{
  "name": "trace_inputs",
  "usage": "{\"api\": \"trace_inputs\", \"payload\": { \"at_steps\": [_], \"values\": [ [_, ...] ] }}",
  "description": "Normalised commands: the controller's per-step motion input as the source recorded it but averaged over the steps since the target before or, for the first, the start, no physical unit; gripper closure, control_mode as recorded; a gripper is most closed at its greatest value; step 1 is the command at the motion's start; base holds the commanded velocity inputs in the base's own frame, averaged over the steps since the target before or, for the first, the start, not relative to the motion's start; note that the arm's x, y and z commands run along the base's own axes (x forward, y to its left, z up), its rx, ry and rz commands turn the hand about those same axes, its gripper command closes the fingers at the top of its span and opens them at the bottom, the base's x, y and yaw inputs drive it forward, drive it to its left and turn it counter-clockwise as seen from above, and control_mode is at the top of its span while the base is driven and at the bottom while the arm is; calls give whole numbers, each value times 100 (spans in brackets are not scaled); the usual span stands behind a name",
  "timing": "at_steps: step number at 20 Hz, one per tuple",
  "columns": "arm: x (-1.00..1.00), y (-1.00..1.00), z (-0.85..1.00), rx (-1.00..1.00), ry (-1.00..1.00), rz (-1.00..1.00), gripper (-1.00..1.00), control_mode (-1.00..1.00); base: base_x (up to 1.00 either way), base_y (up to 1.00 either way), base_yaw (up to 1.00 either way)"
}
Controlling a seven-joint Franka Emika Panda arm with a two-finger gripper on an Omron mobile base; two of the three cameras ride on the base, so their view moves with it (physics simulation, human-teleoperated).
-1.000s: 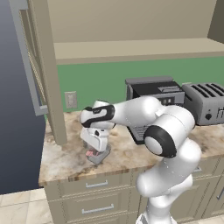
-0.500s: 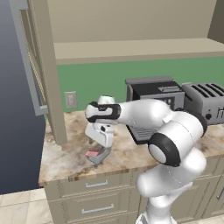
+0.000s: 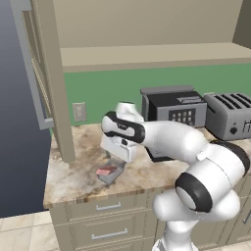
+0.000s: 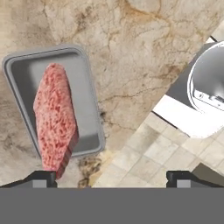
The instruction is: Retrieve the tupperware from the cabinet, then place the raw meat into the tupperware to avoid contamination.
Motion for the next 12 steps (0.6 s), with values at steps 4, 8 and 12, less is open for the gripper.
{"api": "trace_inputs", "payload": {
  "at_steps": [4,8,12],
  "values": [
    [-15,-47,35,-8,-17,10,-100,-100,0,0,0],
    [-3,-57,44,-9,-8,13,-100,-100,0,0,0],
    [-27,-52,31,-8,-2,14,-100,-100,0,0,0]
  ]
}}
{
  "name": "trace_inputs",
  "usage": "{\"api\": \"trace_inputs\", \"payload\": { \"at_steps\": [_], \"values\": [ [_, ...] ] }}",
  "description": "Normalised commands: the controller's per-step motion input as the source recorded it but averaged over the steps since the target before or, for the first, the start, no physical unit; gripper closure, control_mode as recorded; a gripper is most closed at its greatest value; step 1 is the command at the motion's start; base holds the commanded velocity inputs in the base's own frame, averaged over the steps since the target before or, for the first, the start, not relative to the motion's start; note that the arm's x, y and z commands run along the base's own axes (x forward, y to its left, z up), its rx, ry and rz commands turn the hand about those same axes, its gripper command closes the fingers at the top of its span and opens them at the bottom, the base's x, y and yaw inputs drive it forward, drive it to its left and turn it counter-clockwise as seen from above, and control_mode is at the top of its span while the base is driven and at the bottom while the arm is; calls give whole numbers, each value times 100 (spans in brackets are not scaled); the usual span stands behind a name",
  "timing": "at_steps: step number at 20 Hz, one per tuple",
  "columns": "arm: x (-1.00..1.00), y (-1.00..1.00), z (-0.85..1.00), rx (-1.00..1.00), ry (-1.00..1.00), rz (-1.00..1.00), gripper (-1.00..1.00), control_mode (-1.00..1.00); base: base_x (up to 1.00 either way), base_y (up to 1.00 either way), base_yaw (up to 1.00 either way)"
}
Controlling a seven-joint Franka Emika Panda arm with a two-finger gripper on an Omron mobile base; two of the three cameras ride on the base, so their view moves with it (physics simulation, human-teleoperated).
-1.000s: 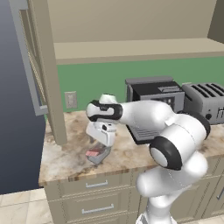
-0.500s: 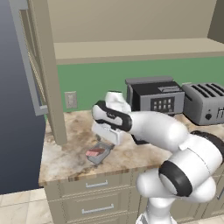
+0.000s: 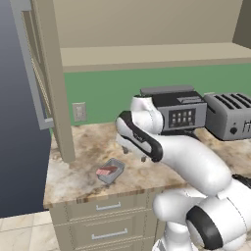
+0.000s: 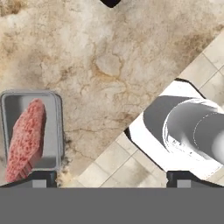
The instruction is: Retrieve the tupperware from the cabinet, then place the raw meat into the tupperware to avoid contamination.
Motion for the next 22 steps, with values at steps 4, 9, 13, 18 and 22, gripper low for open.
{"api": "trace_inputs", "payload": {
  "at_steps": [4,9,13,18,22],
  "values": [
    [-43,-44,21,-10,-6,15,-100,-100,0,0,0],
    [-62,-44,13,-10,-12,18,-100,-100,0,0,0],
    [-75,-53,11,-6,-19,18,-100,-100,0,0,0],
    [-75,-54,2,0,-23,17,-100,-100,0,0,0],
    [-66,-39,4,7,-21,13,-100,-100,0,0,0]
  ]
}}
